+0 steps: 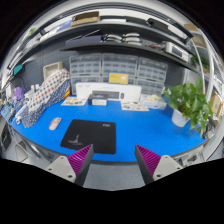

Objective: Arrange mouse

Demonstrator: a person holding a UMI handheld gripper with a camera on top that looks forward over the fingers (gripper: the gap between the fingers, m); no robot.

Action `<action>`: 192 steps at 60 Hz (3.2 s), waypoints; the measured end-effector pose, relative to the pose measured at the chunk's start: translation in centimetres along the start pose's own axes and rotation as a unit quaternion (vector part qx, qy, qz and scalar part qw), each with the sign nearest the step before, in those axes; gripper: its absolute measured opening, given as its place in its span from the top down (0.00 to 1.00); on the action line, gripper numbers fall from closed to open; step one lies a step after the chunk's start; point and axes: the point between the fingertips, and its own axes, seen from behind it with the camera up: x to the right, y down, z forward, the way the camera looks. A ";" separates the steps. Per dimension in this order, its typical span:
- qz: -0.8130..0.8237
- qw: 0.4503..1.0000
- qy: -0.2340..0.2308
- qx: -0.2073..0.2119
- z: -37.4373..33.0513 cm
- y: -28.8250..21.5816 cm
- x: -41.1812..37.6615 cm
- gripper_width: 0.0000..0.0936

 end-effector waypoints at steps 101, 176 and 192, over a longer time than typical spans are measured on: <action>0.036 0.999 -0.007 0.011 20.1 -12.5 -28.8 0.64; 0.029 0.997 -0.004 -0.078 23.6 1.3 -12.1 0.53; 0.040 0.998 0.021 -0.053 19.5 -3.4 -11.2 0.17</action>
